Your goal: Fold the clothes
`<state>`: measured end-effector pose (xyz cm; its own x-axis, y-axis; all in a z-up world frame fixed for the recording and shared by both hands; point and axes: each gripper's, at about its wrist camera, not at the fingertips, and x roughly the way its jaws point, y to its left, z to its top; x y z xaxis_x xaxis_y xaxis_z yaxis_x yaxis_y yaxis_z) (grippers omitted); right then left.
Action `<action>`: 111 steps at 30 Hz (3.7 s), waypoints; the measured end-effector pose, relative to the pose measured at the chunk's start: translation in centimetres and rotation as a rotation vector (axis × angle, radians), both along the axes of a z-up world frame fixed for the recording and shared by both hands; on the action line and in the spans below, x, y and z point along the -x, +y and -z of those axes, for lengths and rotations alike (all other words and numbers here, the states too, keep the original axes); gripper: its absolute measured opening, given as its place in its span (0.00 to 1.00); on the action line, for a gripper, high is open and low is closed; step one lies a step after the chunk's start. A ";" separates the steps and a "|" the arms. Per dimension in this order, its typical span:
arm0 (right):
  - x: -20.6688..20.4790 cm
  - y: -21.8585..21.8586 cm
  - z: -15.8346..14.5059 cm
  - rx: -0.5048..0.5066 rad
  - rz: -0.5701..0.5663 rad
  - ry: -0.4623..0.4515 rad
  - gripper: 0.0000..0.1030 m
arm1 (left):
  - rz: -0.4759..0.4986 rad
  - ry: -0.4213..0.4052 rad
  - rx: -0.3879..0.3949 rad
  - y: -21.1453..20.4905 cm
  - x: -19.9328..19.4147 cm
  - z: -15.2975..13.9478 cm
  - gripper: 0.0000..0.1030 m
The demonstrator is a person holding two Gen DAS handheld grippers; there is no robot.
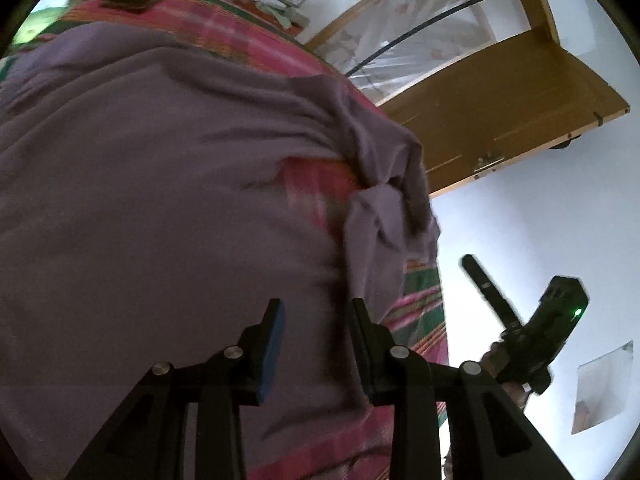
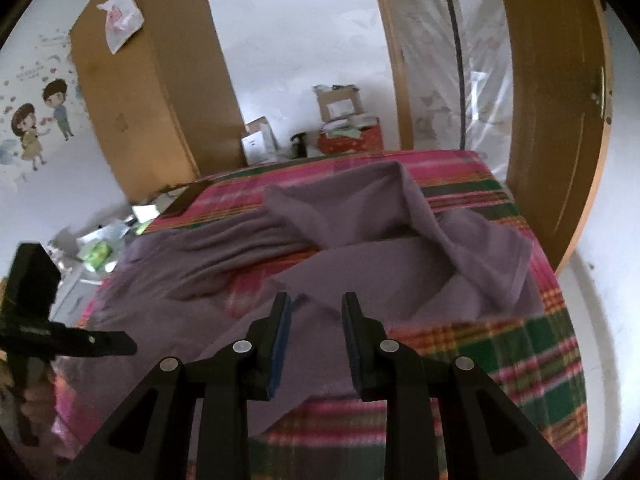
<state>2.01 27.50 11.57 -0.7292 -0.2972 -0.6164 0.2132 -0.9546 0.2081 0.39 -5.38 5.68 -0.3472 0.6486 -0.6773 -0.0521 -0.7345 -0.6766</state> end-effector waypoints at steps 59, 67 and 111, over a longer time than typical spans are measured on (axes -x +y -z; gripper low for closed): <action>-8.9 -1.5 6.3 0.117 0.140 -0.140 0.05 | -0.532 -0.073 -0.054 -13.4 -13.4 6.1 0.31; -10.5 -1.3 6.5 0.194 0.130 -0.085 0.05 | -0.366 0.141 0.141 -7.9 -13.1 2.0 0.31; 0.2 11.7 11.9 0.716 0.151 -0.379 0.33 | 0.418 0.482 0.677 17.6 -9.1 2.9 0.32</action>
